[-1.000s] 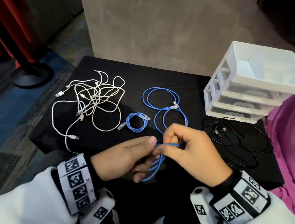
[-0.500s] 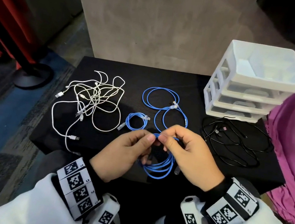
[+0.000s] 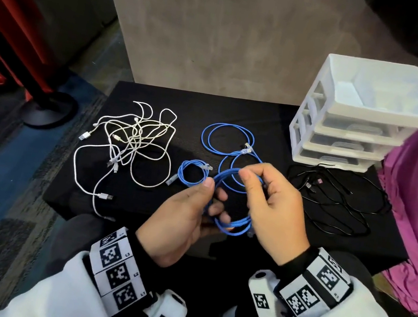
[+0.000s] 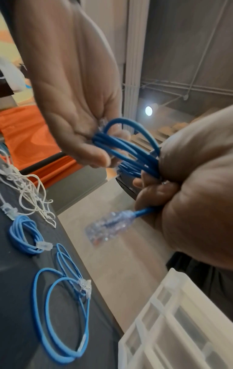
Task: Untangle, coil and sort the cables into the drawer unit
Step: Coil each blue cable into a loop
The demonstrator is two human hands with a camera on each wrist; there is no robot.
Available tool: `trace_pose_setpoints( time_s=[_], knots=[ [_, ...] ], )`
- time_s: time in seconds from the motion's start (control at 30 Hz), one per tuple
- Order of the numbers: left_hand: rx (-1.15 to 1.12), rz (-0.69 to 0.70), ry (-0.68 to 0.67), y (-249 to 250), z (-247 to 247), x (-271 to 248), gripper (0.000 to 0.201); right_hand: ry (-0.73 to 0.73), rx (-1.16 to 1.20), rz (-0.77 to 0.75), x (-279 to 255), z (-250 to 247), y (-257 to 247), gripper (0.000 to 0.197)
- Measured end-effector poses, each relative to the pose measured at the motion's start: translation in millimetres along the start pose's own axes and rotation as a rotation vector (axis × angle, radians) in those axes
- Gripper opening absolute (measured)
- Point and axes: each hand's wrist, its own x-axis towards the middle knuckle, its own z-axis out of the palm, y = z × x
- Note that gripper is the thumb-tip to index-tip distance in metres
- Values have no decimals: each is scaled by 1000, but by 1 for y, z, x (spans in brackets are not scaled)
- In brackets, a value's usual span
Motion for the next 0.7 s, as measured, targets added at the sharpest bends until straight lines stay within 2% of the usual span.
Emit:
trace_pose_setpoints(
  time_s=[0.13,0.27,0.37,0.4,0.53,0.6,0.7],
  knots=[
    [-5,92,148,-2,-1,5,35,-109,-7,-15,-3,1,-1,11],
    [174,227,267,1,-16,10,36,-289,55,97,1,-16,13,16],
    [282,253,288,5,-23,8,36,-327,-179,28,7,-32,27,14],
    [296,252,277,5,-23,7,36,-320,-210,46,9,-35,30,13],
    [323,227,194,-3,-13,3,36,-118,5,194,21,-33,21,11],
    [327,243,169,-6,-6,2,36,-116,207,299,24,-25,10,13],
    [359,297,173,-8,-3,5,36,-188,477,489,20,-12,-7,15]
  ],
)
